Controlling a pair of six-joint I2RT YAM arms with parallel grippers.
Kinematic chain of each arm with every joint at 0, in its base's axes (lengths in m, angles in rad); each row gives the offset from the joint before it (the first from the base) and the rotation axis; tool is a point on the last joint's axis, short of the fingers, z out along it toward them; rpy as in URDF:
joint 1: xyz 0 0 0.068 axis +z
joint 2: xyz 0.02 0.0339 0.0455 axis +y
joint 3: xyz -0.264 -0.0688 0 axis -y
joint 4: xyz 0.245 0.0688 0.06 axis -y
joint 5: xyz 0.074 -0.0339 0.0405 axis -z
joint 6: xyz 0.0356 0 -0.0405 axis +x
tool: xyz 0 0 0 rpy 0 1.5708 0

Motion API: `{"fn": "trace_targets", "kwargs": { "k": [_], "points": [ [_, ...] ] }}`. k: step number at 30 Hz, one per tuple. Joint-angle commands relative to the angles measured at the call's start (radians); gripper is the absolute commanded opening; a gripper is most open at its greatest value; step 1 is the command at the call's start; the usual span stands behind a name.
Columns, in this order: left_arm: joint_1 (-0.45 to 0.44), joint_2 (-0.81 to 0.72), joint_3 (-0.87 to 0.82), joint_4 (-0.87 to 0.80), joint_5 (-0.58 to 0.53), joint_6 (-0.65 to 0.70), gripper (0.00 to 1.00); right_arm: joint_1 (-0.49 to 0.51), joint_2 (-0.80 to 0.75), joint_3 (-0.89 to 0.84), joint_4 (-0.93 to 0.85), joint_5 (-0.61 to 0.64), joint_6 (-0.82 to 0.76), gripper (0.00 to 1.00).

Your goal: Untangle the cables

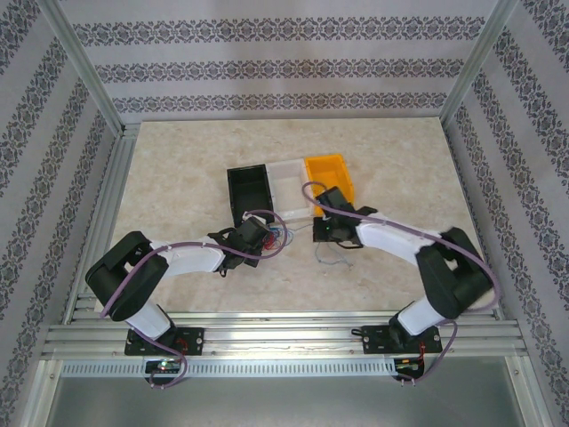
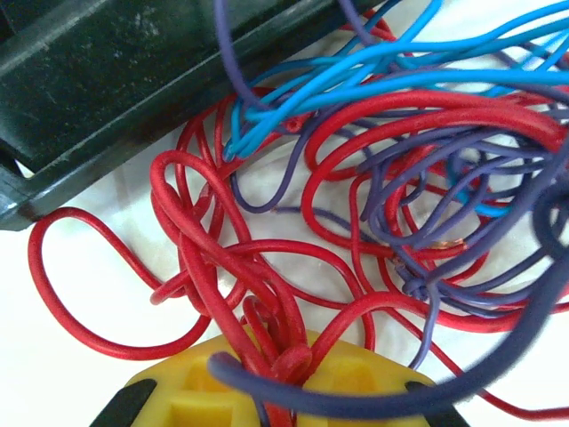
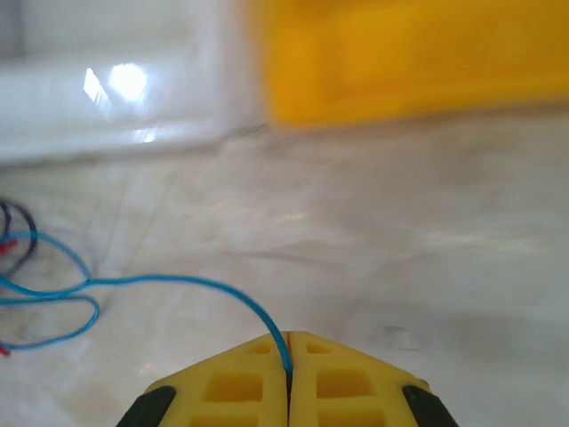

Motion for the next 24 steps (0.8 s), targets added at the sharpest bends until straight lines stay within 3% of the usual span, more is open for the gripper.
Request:
{"fn": "trace_targets", "kwargs": {
  "k": [1,9,15,24],
  "points": [
    [-0.012,0.070,-0.056,0.062,0.142,-0.041,0.00,-0.097,-0.143,-0.033,-0.067,0.138,0.048,0.00],
    [-0.012,0.042,-0.093,0.069,0.125,-0.064,0.00,-0.401,-0.398,-0.057,-0.146,0.165,0.064,0.00],
    [-0.009,0.026,-0.114,0.067,0.090,-0.104,0.00,-0.528,-0.498,-0.008,-0.204,0.202,0.049,0.00],
    [-0.008,0.033,-0.126,0.072,0.067,-0.122,0.00,-0.735,-0.543,0.082,-0.257,0.142,0.015,0.00]
  ]
}}
